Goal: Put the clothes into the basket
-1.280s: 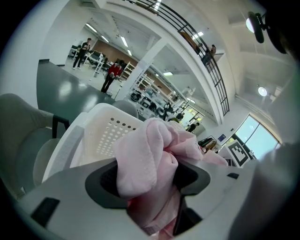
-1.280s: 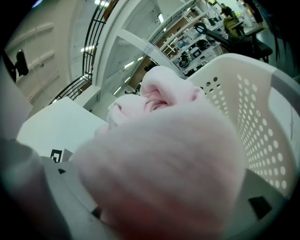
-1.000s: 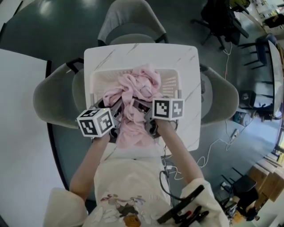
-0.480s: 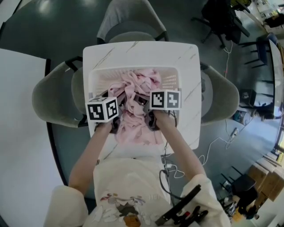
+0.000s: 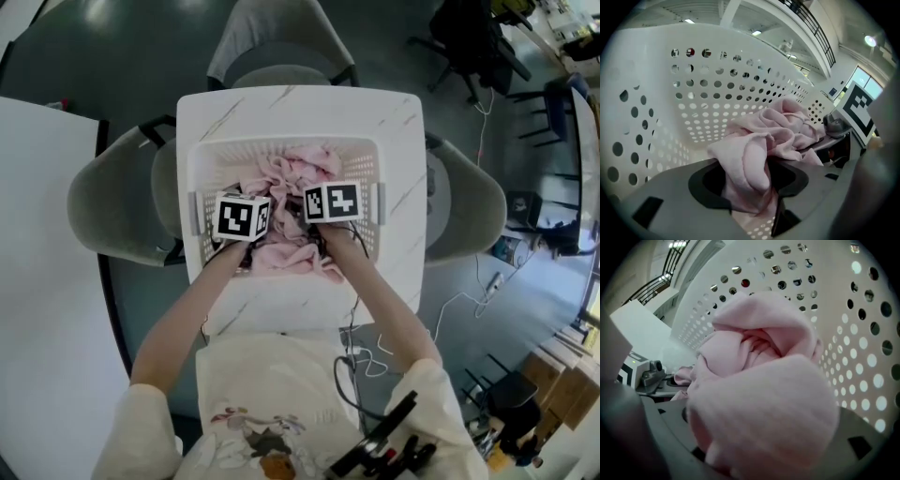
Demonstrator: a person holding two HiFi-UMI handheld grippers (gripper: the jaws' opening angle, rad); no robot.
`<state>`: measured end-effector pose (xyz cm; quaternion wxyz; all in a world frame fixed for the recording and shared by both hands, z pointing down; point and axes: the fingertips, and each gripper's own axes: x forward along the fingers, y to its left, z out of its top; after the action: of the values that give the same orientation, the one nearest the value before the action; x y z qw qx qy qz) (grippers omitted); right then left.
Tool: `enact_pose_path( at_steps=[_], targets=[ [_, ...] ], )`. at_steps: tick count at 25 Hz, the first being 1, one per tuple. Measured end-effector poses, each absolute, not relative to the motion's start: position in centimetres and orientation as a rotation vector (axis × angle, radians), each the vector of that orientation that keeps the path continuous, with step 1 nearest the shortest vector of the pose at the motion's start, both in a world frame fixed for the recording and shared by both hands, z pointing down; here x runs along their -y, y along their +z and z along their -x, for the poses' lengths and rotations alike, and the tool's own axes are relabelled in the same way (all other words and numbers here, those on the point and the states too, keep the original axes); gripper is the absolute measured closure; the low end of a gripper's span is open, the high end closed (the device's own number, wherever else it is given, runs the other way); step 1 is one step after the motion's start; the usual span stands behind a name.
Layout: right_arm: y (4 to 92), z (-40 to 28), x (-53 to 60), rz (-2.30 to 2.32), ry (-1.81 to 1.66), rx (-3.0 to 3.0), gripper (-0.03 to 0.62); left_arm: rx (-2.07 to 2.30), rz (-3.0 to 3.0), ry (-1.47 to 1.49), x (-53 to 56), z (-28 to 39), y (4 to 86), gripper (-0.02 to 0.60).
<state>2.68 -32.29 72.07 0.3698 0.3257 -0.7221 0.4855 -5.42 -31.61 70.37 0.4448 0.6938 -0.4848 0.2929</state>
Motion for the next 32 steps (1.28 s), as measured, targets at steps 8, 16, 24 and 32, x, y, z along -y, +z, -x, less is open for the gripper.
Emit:
enact_pose_path(
  at_steps=[8, 16, 24, 32],
  targets=[
    [74.9, -3.4, 32.2, -0.746, 1.126, 1.786, 0.201, 1.139, -1.678, 0.896, 31.0, 4.7, 73.7, 0.33],
    [76.2, -4.1, 31.7, -0.722, 1.077, 1.767, 0.201, 1.071, -1.642, 0.98, 30.4, 4.9, 75.7, 0.33],
    [74.3, -3.6, 31.5, -0.674, 1.093, 1.783, 0.175, 1.085, -1.663, 0.931, 30.2, 5.3, 73.4, 0.327],
    [70.7, -3.9, 31.6, -0.684, 1.244, 1.776, 0.128, 1.13, -1.677, 0.861, 30.5, 5.7, 69.6, 0.259]
  ],
)
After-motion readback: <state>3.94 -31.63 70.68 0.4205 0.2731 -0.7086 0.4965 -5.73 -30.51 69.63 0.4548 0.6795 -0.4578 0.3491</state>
